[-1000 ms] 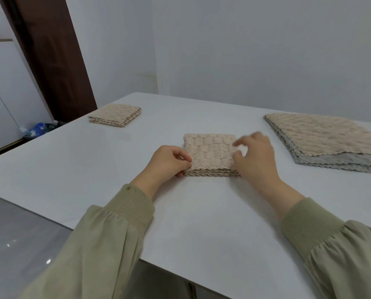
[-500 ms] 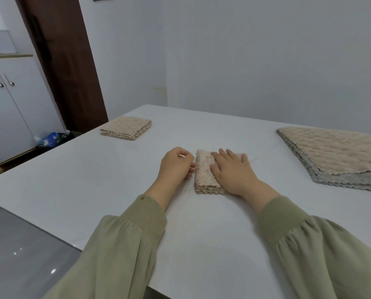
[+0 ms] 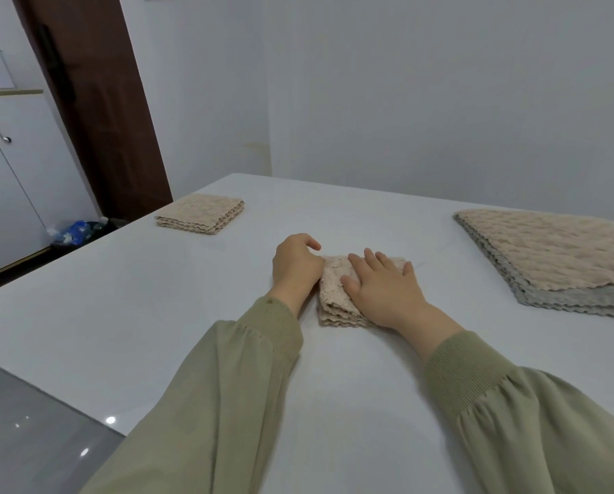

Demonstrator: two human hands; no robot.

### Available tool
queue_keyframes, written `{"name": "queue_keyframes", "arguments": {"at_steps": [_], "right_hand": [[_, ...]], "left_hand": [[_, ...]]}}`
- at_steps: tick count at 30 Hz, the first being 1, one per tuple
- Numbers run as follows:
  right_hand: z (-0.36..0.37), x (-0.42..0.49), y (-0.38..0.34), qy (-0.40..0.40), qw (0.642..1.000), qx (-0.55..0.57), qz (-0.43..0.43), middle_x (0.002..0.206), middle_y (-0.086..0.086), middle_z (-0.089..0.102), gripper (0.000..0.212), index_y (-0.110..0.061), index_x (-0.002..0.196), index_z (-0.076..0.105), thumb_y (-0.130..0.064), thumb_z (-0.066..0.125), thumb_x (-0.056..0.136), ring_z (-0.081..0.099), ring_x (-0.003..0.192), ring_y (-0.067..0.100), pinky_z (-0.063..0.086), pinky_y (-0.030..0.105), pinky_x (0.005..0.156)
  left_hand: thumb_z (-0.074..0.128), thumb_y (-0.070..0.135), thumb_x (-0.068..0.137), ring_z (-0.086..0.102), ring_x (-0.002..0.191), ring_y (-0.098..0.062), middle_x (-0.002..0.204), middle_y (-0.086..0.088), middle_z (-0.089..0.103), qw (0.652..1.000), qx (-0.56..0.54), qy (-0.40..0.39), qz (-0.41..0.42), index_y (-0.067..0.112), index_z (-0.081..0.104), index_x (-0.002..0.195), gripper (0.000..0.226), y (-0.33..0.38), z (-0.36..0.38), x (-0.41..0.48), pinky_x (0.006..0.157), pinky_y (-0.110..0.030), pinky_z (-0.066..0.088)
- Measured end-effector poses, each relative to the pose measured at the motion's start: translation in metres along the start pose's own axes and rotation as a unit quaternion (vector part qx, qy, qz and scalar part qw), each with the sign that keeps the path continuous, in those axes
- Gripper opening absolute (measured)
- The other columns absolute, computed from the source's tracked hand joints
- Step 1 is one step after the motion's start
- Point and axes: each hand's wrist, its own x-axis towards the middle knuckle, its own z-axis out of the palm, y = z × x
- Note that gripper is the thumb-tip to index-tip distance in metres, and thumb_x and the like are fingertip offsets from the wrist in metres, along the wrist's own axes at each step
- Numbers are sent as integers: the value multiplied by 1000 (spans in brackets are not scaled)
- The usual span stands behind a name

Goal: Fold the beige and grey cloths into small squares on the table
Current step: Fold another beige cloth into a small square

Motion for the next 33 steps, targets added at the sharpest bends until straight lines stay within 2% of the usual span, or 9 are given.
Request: {"name": "queue_keyframes", "arguments": {"at_steps": [3,7,9,11,15,21,24,27,33], "right_hand": [[-3,-5,0,45,997,59,-12,159,2,11,55,-23,150,19,-44,21,99,7,146,18,2,51,116],[-11,-12,2,155,978,141,3,155,4,26,46,-16,144,36,-25,27,100,15,145,16,4,45,117],[-11,-11,3,176,976,127,17,154,5,29,45,-14,142,39,-21,26,99,17,144,18,5,46,117],[-9,-10,6,156,983,95,24,155,4,27,45,-13,143,37,-22,24,100,16,145,20,6,48,116],[-4,-7,14,18,999,43,19,159,-1,12,49,-19,149,22,-32,17,101,5,146,19,3,51,115],[-4,-8,22,-26,998,46,43,159,-4,8,53,-22,151,13,-37,15,101,2,147,16,2,52,115],[-4,-13,24,-10,996,72,52,160,-2,6,53,-21,151,13,-36,16,100,3,147,17,1,50,115],[-5,-26,27,85,980,175,46,158,6,15,50,-14,148,26,-31,25,101,14,145,20,9,43,118],[-8,-58,35,150,959,239,34,150,8,31,42,-12,135,43,-28,40,97,28,138,21,24,33,110]], "left_hand": [[57,13,86,60,87,-13,92,5,63,999,4,7,44,23,65,96,16,-2,-1,-8,72,-22,40],[45,11,95,47,117,-13,120,1,61,983,12,32,181,15,63,117,29,4,-10,-22,94,-16,31],[41,11,97,38,127,-13,131,1,57,969,51,-2,243,13,58,126,33,9,-10,-30,100,-14,24],[34,17,101,27,137,-17,145,-1,44,951,130,-72,273,12,46,138,39,10,-4,-34,111,-23,20],[18,32,103,-2,146,-17,160,2,6,898,302,-227,226,15,12,151,51,5,3,-37,118,-42,7],[14,35,102,-7,146,-12,160,5,-3,886,325,-261,204,19,2,152,53,0,0,-35,118,-43,3],[17,35,102,-3,146,-11,160,4,2,904,293,-231,210,19,8,152,53,-4,-1,-40,118,-40,4],[30,32,101,8,146,-14,158,0,18,932,214,-169,239,16,27,148,49,-9,-6,-49,118,-32,8],[60,37,88,37,126,-12,132,2,50,928,148,-107,323,18,60,122,39,-11,-27,-70,106,-28,29]]}}
